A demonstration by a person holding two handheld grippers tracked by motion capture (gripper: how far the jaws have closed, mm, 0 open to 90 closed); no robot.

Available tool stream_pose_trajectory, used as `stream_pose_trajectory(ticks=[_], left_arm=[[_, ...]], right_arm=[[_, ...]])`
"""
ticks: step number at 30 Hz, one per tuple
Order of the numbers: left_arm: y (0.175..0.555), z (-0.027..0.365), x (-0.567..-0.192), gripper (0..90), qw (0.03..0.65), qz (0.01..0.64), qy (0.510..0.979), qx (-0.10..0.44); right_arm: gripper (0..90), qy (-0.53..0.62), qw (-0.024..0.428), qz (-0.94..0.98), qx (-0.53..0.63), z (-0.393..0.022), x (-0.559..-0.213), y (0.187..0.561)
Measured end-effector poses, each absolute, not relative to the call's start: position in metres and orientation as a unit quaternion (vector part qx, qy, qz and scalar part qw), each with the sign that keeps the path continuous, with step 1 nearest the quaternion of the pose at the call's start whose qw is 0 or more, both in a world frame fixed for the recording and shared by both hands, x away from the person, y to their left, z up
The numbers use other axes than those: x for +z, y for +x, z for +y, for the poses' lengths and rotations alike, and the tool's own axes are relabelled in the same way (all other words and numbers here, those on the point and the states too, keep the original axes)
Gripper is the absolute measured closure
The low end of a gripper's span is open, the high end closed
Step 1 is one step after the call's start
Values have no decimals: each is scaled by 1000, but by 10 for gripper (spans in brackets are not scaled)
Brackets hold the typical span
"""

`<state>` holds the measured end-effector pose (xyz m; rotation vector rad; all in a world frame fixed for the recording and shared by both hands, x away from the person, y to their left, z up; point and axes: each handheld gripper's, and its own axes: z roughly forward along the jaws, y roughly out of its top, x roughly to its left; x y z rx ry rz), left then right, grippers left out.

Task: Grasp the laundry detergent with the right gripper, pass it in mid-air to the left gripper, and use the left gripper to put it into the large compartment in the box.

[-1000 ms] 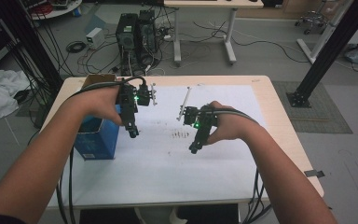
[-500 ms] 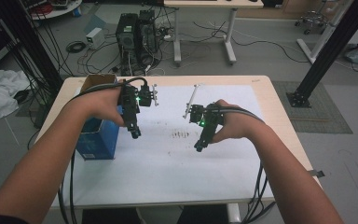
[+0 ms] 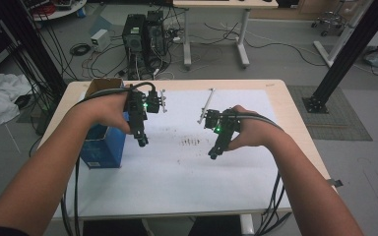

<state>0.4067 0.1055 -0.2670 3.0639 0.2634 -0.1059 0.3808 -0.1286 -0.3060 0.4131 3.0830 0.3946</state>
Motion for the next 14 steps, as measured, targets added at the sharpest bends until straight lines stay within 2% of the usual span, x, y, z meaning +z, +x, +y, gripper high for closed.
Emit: stream_pose_trajectory(ticks=[14], left_arm=[[404, 107, -266, 66, 35, 85, 995, -38]], right_arm=[[131, 133, 3, 983, 127, -129, -305, 380]])
